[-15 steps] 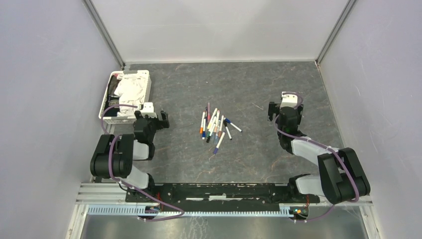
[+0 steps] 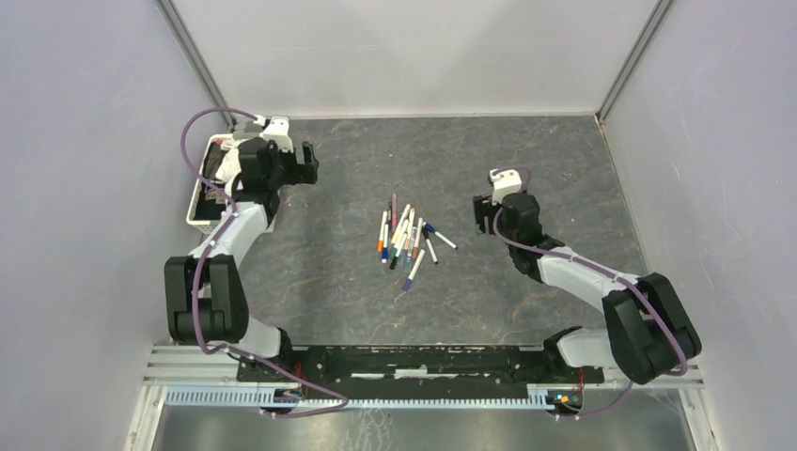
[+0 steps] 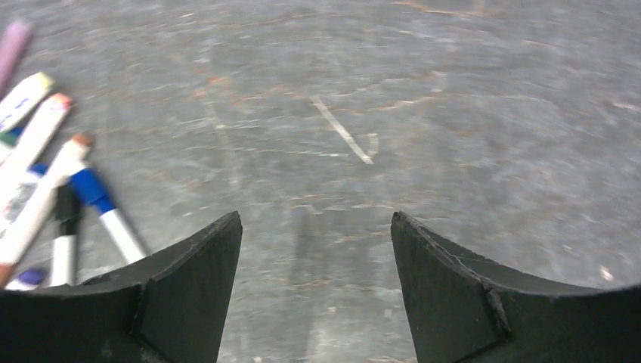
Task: Open the pen caps
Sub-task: Pick up the pen from the center of the board.
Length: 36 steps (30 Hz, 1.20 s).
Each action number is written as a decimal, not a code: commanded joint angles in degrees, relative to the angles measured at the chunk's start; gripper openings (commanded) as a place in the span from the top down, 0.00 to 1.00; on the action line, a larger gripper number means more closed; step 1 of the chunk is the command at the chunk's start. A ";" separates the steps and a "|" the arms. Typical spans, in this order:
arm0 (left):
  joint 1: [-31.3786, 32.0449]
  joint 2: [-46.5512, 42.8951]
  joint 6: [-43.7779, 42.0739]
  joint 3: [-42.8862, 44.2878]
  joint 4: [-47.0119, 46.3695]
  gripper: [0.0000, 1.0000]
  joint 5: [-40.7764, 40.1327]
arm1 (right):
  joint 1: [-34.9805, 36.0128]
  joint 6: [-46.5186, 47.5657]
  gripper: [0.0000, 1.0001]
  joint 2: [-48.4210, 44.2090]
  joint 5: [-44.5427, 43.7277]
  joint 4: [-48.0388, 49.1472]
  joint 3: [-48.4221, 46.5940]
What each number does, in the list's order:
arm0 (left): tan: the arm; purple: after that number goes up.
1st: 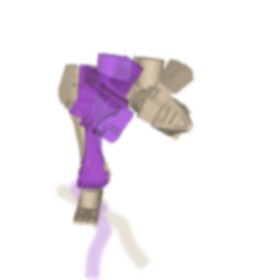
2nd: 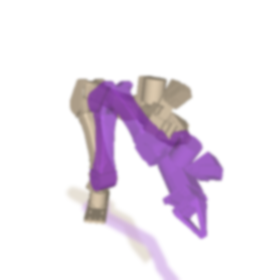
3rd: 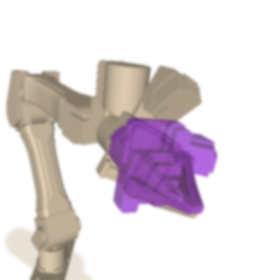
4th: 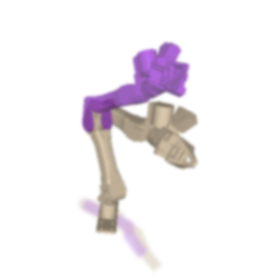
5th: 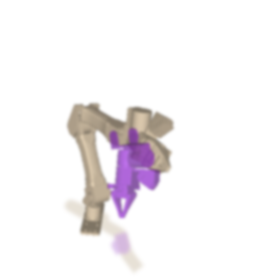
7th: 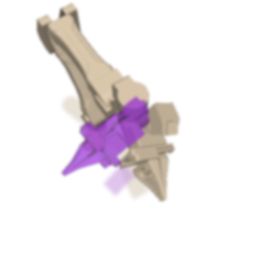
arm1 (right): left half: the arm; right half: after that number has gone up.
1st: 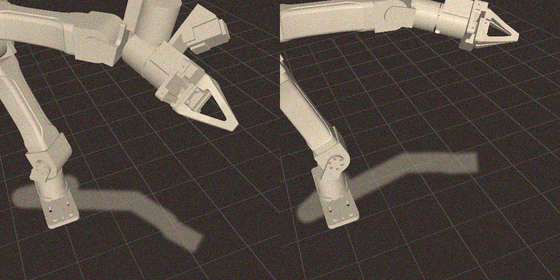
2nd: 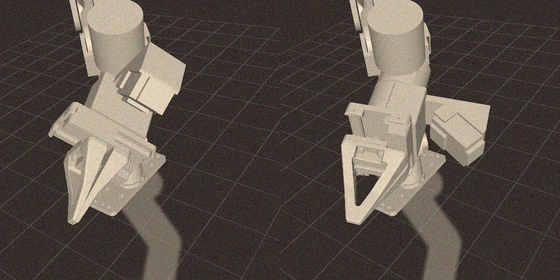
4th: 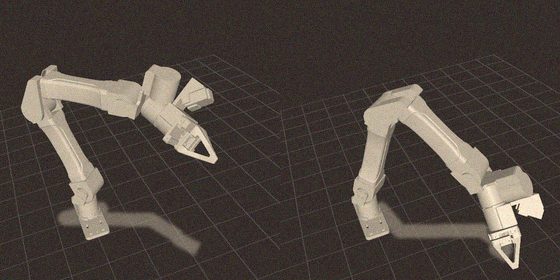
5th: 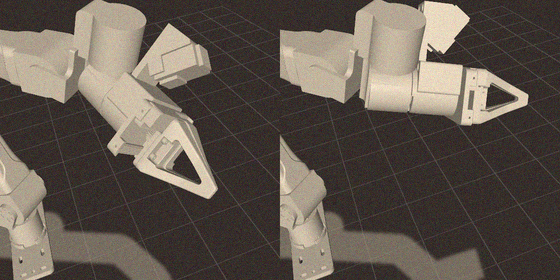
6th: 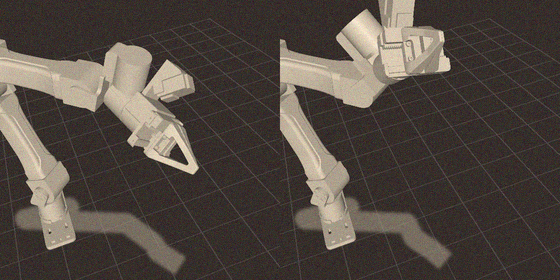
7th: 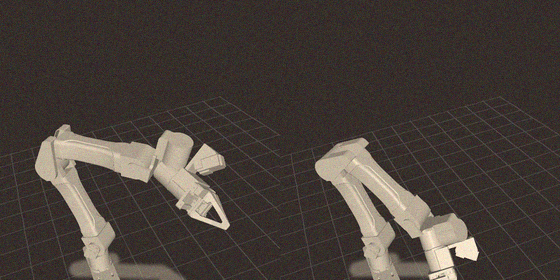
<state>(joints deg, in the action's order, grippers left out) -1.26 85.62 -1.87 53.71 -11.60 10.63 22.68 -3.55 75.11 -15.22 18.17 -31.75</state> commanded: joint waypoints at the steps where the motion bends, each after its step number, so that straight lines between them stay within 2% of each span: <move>1: -0.23 -3.77 -4.37 0.33 19.52 0.00 5.69 | 4.66 1.60 0.23 2.07 5.81 -2.84 -3.35; 9: -0.19 -12.67 -6.39 1.53 28.68 0.00 8.19 | 10.86 3.07 0.33 8.67 9.06 -5.29 -8.67; 20: -0.24 -15.35 -8.98 5.07 38.82 0.00 12.22 | 13.58 4.90 0.41 14.98 12.34 -5.48 -9.63; 25: -0.21 -18.15 -10.28 3.68 40.06 0.00 12.20 | 13.70 4.57 0.45 16.42 12.27 -5.25 -8.57; 36: -0.24 -18.53 -11.19 4.55 43.47 0.00 11.85 | 14.59 3.64 0.59 18.12 10.06 -4.77 -7.24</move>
<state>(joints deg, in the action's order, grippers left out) -1.28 68.10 -10.48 56.47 30.41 21.23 36.73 0.71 92.79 -3.88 11.90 -39.68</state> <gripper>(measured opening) 0.994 0.441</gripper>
